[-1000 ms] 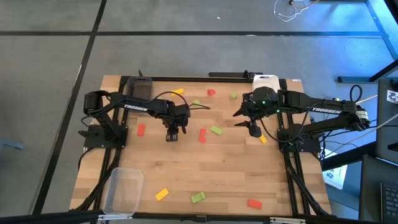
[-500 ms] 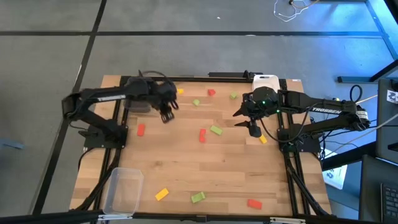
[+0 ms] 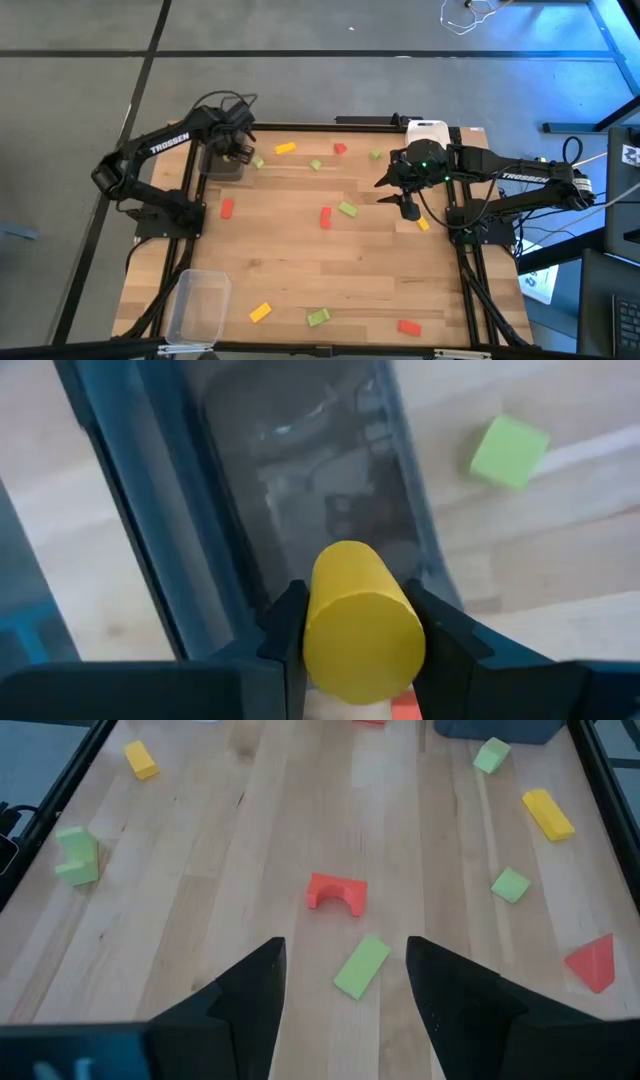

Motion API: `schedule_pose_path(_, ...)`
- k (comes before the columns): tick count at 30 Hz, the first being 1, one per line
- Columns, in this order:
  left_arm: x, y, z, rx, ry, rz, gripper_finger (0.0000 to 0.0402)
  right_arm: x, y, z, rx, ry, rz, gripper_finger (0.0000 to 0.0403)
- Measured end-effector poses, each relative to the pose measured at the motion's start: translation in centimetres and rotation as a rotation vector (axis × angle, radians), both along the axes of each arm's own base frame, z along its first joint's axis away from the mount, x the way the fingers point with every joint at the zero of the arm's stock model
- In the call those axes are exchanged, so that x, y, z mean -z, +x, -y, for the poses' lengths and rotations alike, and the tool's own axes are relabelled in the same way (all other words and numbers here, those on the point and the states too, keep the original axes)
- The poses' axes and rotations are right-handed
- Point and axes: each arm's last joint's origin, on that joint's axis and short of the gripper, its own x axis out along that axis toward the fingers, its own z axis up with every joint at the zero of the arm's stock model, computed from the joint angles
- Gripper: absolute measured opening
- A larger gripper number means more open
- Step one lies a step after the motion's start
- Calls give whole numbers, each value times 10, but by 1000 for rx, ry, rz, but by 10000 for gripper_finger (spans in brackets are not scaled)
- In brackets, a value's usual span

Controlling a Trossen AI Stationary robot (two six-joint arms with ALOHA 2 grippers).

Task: Sort & place blocks by color
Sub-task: Put the yellow block into the black bin

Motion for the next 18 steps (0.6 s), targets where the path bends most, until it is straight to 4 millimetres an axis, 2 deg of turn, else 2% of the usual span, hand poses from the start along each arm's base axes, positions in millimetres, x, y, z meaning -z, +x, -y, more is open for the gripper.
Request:
schedule_pose_path(7, 28, -9, -10, -60, 1, 92, 116, 0, 0, 0, 0, 0, 1, 210)
schedule_pose_path(18, 67, -23, -5, -94, -77, 147, 117, 0, 0, 0, 0, -1, 1, 210)
